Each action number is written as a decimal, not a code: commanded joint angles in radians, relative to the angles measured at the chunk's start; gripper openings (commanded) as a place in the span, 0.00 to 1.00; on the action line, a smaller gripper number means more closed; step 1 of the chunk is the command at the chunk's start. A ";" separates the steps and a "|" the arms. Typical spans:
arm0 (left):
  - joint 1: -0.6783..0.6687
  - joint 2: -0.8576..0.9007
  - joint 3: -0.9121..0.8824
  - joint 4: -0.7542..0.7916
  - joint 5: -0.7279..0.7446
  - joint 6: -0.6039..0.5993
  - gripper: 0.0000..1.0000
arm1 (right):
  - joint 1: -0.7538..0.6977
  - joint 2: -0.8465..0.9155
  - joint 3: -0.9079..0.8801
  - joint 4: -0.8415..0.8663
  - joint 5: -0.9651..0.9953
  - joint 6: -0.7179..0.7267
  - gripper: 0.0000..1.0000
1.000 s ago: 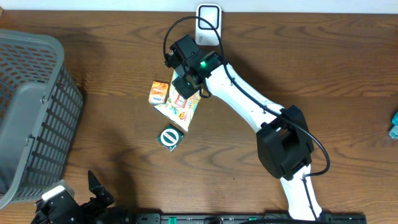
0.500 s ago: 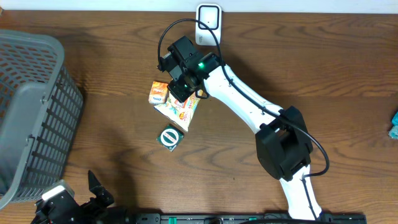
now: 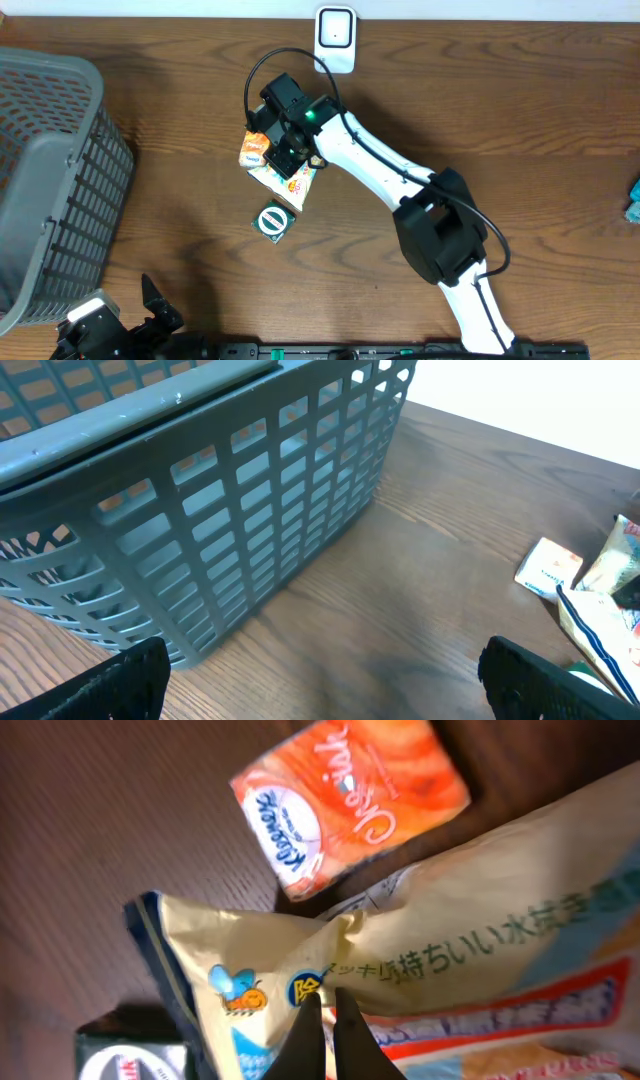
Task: Scan the item barcode
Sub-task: 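Grasp the snack bag edge with the right gripper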
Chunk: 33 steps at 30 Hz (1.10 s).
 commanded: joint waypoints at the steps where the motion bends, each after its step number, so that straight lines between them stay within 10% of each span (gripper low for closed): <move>1: 0.003 -0.001 0.001 0.000 -0.002 -0.006 0.98 | 0.002 0.071 -0.006 -0.003 -0.008 -0.055 0.01; 4: 0.003 -0.001 0.001 0.000 -0.002 -0.006 0.97 | 0.000 0.119 -0.006 -0.007 -0.007 -0.086 0.13; 13: 0.003 -0.001 0.001 0.000 -0.002 -0.006 0.98 | -0.001 0.195 -0.006 -0.049 0.005 -0.101 0.99; 28: 0.003 -0.001 0.001 0.000 -0.002 -0.006 0.98 | -0.018 -0.057 0.092 -0.181 0.121 0.005 0.98; 33: 0.003 -0.001 0.001 0.000 -0.002 -0.006 0.98 | -0.017 -0.078 0.083 -0.009 0.070 0.005 0.73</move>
